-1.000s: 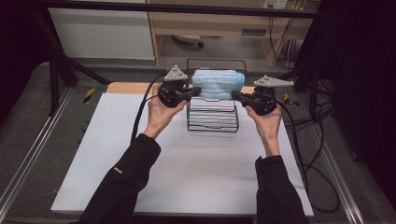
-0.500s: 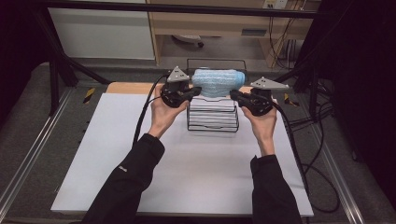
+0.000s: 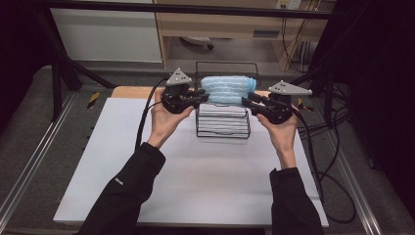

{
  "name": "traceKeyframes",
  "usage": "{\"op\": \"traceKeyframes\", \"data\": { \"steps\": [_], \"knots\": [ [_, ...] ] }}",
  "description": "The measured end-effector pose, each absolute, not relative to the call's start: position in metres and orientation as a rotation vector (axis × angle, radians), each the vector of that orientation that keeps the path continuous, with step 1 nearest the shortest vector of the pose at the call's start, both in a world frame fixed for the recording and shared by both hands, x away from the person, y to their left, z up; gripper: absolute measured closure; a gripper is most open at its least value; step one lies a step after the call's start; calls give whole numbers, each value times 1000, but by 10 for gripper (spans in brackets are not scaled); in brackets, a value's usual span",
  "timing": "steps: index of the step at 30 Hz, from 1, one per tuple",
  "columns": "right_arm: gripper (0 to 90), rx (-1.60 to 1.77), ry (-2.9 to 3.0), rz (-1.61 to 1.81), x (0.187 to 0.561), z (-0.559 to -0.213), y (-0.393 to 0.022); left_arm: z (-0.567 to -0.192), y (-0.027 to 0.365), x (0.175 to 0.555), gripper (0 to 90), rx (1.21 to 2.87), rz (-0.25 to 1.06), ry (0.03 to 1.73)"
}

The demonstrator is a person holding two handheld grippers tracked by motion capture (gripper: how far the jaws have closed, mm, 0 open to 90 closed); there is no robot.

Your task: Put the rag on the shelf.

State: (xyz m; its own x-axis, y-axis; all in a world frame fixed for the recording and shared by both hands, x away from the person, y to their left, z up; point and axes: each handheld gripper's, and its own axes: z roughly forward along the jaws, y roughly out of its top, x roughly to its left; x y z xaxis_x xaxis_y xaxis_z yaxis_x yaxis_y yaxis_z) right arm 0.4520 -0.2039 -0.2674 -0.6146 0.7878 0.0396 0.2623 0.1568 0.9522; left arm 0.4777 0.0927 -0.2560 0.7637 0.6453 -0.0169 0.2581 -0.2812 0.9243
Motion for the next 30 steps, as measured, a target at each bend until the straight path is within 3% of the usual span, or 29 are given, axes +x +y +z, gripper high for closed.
{"op": "traceKeyframes", "data": {
  "steps": [14, 22, 30],
  "knots": [
    [411, 994, 1961, 1485, 443, -251, -208, -248, 109, 466, 521, 1888, 467, 714],
    [344, 982, 1960, 1491, 439, -247, -210, -247, 121, 461, 434, 1889, 470, 720],
    [184, 978, 1988, 1483, 432, -248, -211, -255, 136, 450, 311, 1913, 499, 728]
  ]
}}
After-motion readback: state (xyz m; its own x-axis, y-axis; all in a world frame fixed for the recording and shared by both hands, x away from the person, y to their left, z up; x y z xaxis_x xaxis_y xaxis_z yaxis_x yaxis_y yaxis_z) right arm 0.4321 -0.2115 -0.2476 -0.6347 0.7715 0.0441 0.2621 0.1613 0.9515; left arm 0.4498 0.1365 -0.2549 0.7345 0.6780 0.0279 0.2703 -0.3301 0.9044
